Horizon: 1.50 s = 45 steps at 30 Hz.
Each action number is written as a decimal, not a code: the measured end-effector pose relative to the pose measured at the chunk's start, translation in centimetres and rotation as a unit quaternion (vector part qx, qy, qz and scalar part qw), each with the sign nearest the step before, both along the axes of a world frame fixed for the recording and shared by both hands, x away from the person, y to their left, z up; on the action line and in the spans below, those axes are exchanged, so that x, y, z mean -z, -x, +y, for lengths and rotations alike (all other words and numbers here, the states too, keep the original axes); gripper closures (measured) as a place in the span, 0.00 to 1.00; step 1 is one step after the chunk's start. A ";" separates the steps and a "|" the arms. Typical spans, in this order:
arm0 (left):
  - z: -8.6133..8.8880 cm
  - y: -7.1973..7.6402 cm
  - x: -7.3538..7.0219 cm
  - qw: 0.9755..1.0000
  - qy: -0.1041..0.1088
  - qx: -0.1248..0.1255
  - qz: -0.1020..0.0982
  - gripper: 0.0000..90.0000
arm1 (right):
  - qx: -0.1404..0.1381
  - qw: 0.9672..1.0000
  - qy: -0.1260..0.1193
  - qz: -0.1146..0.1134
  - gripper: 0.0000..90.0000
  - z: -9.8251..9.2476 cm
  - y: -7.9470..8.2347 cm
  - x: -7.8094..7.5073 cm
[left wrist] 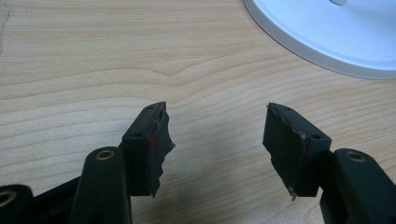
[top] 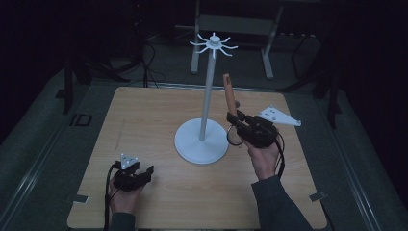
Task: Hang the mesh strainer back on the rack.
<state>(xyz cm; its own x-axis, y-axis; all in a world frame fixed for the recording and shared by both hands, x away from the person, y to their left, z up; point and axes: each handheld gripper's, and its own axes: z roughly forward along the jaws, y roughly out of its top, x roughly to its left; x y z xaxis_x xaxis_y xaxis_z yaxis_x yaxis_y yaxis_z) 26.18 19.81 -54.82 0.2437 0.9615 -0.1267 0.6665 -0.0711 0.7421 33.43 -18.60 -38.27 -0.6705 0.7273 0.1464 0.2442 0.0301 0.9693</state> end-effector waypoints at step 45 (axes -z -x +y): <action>0.0 0.0 0.0 1.000 0.001 -0.002 -0.001 0.45 | 0.009 0.999 -0.043 -0.006 0.78 -0.1 -0.2 -1.5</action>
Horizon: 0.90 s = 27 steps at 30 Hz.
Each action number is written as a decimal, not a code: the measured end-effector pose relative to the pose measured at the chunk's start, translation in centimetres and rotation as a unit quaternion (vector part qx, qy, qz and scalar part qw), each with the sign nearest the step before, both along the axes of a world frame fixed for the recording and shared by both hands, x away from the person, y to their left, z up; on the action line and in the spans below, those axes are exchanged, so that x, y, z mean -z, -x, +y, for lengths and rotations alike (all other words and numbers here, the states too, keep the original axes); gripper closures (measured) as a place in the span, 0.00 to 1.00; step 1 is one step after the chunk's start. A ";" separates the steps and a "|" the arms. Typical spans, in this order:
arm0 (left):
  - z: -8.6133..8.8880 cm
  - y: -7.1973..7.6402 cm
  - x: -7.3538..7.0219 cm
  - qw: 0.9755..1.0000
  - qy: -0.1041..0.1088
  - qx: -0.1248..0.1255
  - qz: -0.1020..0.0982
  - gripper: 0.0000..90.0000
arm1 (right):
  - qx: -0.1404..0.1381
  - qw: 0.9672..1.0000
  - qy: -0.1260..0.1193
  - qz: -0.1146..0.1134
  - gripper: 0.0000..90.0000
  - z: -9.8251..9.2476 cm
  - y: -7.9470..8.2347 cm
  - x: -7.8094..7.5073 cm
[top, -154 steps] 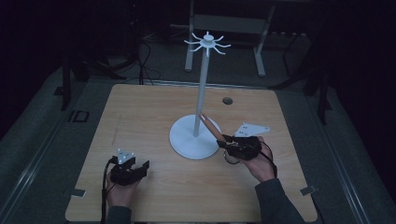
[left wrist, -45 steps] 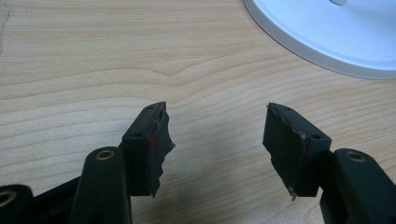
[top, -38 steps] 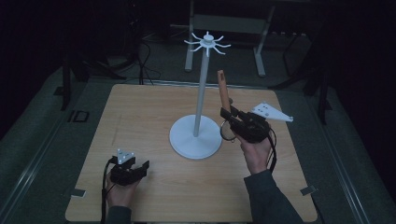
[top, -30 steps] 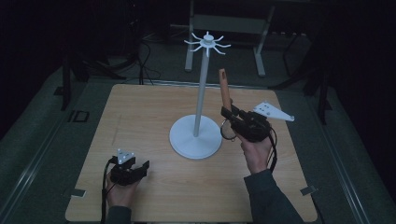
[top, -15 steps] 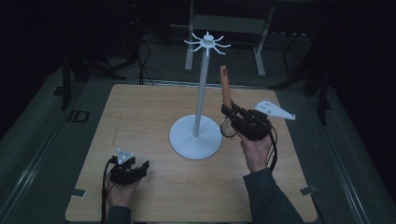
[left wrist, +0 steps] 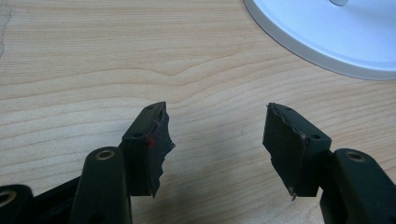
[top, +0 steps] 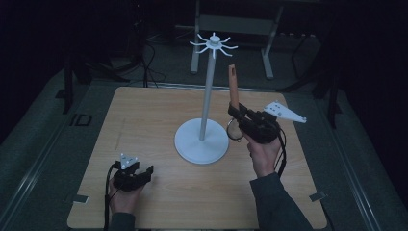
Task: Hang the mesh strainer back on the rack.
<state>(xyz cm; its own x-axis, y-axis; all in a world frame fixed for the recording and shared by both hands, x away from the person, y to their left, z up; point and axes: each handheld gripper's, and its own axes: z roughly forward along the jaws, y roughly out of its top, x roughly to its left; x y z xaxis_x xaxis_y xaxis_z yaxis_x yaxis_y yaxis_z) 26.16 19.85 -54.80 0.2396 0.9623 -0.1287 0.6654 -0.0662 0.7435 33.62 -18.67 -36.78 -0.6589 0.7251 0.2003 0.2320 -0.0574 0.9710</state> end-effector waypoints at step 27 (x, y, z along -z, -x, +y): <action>0.0 0.0 0.0 1.000 0.001 -0.001 0.000 0.45 | -0.006 1.000 -0.024 -0.008 0.78 0.1 0.0 -1.0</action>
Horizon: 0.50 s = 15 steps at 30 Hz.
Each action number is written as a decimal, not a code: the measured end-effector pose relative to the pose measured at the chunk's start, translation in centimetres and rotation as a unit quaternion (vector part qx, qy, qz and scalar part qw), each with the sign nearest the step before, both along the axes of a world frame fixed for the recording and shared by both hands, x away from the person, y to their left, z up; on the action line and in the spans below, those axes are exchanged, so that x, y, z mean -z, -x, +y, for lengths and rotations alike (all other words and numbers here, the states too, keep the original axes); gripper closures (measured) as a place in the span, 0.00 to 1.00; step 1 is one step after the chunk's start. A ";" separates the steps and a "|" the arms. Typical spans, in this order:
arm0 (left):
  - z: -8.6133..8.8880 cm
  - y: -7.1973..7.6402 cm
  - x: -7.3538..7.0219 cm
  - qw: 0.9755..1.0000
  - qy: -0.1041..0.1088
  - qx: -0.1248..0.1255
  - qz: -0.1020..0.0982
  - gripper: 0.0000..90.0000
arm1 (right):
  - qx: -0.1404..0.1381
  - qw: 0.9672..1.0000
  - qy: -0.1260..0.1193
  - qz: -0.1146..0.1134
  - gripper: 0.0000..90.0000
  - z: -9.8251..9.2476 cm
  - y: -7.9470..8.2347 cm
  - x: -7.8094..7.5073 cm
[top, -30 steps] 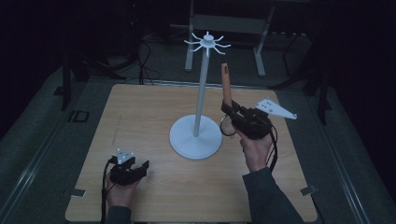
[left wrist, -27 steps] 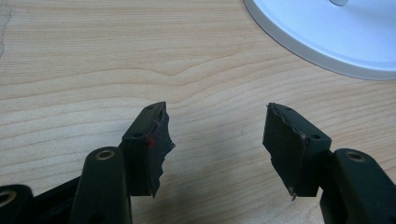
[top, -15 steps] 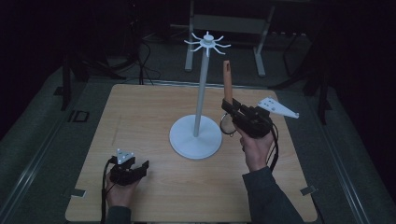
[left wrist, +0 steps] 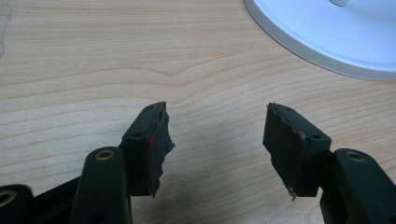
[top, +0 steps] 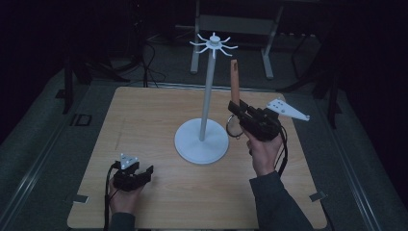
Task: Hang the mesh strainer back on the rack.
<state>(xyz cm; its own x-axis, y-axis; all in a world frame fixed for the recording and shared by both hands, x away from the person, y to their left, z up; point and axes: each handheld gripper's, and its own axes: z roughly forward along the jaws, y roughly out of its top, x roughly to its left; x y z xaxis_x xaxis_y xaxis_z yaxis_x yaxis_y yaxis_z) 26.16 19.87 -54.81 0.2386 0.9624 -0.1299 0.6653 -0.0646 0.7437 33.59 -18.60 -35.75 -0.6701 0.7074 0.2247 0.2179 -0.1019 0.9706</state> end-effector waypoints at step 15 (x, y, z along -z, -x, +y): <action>0.0 0.0 0.0 1.000 -0.001 0.002 0.001 0.45 | 0.000 1.000 -0.003 -0.006 0.78 0.2 0.0 -0.5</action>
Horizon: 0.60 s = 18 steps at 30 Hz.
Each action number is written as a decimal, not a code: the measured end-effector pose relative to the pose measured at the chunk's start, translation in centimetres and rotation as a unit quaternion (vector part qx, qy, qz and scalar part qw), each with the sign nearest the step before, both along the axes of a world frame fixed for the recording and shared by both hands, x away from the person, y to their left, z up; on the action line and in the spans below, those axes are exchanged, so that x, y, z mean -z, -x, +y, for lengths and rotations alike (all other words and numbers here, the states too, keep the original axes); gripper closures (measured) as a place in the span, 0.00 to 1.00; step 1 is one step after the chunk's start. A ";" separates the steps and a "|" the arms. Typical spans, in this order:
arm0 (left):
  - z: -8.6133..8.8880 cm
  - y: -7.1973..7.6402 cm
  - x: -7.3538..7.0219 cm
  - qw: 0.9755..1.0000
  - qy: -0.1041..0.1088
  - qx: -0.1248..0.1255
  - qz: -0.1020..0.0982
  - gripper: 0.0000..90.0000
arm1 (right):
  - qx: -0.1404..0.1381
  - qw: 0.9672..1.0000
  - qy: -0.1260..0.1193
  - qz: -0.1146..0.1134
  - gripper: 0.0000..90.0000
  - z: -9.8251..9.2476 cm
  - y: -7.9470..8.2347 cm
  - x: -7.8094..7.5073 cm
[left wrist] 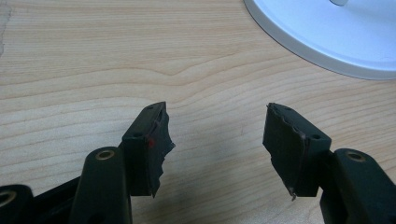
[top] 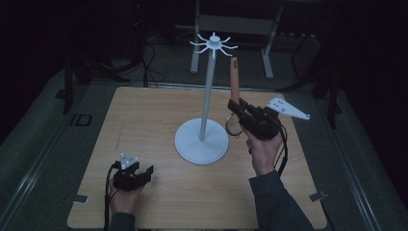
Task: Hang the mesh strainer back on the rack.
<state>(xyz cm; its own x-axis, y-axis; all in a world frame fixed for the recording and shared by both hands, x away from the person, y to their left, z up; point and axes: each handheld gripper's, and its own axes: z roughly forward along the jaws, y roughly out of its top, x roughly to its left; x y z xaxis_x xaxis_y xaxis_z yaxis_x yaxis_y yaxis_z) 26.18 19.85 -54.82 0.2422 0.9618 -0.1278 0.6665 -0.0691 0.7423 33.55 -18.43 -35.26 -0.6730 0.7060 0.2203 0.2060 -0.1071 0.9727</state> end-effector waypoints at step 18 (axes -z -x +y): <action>-0.1 0.0 0.0 1.000 0.001 0.000 0.000 0.45 | 0.003 1.000 -0.005 -0.008 0.78 0.0 0.2 -0.7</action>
